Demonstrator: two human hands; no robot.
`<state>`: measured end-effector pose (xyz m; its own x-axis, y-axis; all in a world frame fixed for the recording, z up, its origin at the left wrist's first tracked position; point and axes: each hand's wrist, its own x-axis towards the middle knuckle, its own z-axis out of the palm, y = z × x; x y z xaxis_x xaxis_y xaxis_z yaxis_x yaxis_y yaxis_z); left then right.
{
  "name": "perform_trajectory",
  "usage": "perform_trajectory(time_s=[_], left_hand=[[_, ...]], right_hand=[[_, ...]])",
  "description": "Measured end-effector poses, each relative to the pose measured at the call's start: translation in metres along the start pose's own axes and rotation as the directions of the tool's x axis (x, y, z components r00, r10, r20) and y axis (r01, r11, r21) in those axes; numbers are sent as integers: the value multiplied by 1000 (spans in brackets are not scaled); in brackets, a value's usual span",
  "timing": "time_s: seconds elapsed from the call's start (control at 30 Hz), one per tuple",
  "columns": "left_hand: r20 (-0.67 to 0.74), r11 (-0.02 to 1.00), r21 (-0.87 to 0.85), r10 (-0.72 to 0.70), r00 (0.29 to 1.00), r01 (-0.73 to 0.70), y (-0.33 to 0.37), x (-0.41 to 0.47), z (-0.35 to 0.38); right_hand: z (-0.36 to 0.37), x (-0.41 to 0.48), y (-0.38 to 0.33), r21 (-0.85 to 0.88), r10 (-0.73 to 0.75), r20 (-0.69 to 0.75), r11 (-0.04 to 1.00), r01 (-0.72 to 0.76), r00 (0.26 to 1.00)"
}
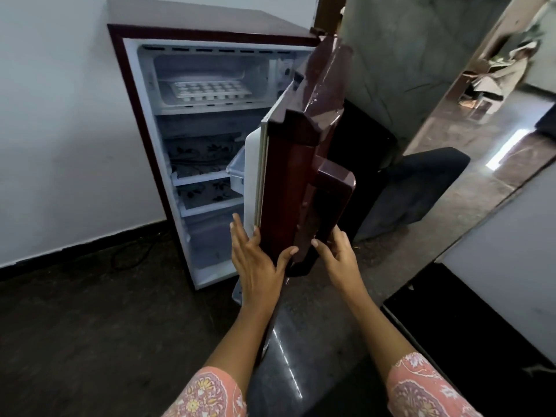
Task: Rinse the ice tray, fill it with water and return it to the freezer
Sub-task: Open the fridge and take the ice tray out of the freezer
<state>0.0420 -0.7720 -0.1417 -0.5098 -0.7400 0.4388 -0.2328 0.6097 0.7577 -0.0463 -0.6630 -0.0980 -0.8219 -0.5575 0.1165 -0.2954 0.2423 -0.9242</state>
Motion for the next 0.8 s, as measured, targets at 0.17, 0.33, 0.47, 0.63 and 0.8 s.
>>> perform_trajectory(time_s=[0.17, 0.33, 0.47, 0.63, 0.8], left_hand=[[110, 994, -66, 94, 989, -87, 19, -29, 36], [168, 989, -67, 143, 975, -133, 50, -55, 65], [214, 980, -78, 194, 957, -181, 69, -70, 78], [282, 980, -150, 171, 944, -133, 88, -72, 84], [404, 987, -80, 157, 901, -136, 106, -70, 96]], right_hand=[[-39, -10, 16, 29, 70, -86, 997, -68, 994], [-69, -21, 26, 100, 202, -140, 977, -189, 969], [-85, -27, 30, 121, 239, -171, 968, -221, 956], [-102, -36, 42, 132, 227, -240, 971, -200, 944], [-111, -41, 48, 156, 230, -264, 969, -194, 937]])
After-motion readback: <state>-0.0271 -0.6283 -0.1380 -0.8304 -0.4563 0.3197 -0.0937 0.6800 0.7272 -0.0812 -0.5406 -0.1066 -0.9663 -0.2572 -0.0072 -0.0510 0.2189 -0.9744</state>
